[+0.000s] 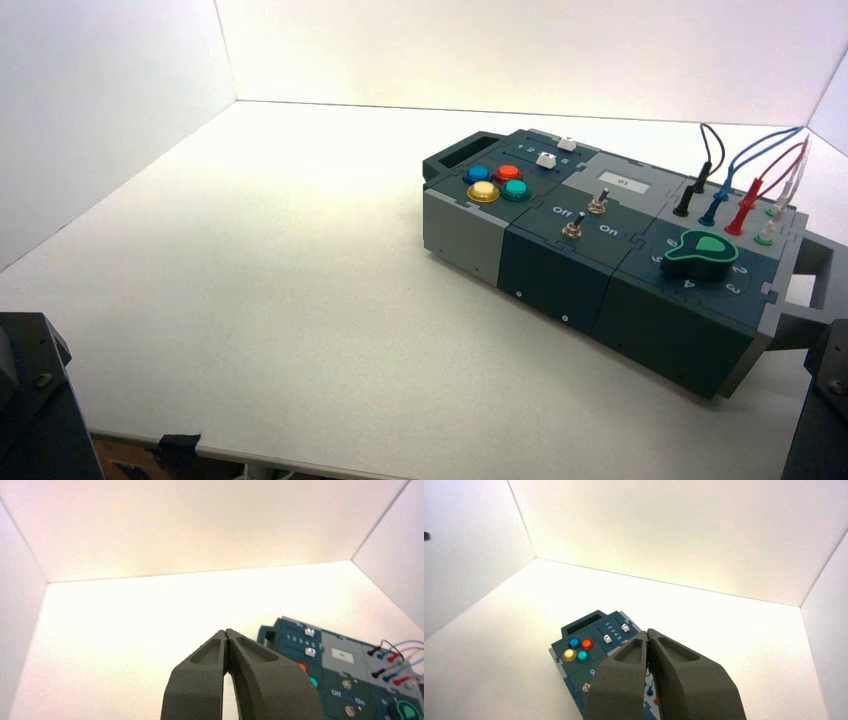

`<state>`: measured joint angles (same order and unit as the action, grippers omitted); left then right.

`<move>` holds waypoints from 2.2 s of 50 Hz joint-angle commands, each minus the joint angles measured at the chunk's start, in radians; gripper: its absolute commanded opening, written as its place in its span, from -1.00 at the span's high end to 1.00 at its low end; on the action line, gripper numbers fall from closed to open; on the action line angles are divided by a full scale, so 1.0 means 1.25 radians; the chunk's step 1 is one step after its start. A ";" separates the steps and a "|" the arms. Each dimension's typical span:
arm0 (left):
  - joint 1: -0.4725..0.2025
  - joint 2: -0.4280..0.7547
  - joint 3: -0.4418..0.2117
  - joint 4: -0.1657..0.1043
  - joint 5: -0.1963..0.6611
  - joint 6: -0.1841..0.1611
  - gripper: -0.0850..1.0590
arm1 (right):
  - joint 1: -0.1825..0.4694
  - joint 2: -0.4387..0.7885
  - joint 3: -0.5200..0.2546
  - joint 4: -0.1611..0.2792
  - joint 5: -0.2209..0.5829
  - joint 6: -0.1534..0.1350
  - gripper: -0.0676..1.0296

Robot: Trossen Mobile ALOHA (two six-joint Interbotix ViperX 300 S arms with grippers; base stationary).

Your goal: Flip the top switch off with the left gripper.

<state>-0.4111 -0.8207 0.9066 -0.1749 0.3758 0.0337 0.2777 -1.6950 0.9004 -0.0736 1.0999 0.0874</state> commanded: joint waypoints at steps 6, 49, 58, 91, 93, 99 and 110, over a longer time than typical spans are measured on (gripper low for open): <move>-0.053 0.075 -0.053 -0.001 -0.007 -0.025 0.91 | 0.000 0.009 -0.009 -0.004 -0.010 -0.001 0.92; -0.200 0.481 -0.177 -0.001 0.032 -0.040 0.91 | 0.000 0.025 -0.006 -0.004 -0.025 0.002 0.92; -0.218 0.582 -0.238 0.002 0.034 -0.012 0.91 | -0.001 0.033 -0.002 -0.002 -0.038 0.004 0.92; -0.229 0.837 -0.453 0.007 0.108 0.056 0.91 | 0.000 0.045 -0.002 -0.004 -0.039 0.009 0.92; -0.228 0.852 -0.465 0.006 0.114 0.060 0.91 | 0.000 0.048 -0.002 -0.004 -0.038 0.009 0.92; -0.228 0.882 -0.487 0.006 0.126 0.075 0.91 | -0.001 0.056 -0.002 -0.004 -0.038 0.009 0.92; -0.229 0.931 -0.523 0.006 0.156 0.087 0.91 | -0.001 0.065 -0.001 -0.006 -0.040 0.012 0.92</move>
<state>-0.6934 0.3513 0.2884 -0.1672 0.5630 0.1350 0.2792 -1.6429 0.9081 -0.0767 1.0630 0.0936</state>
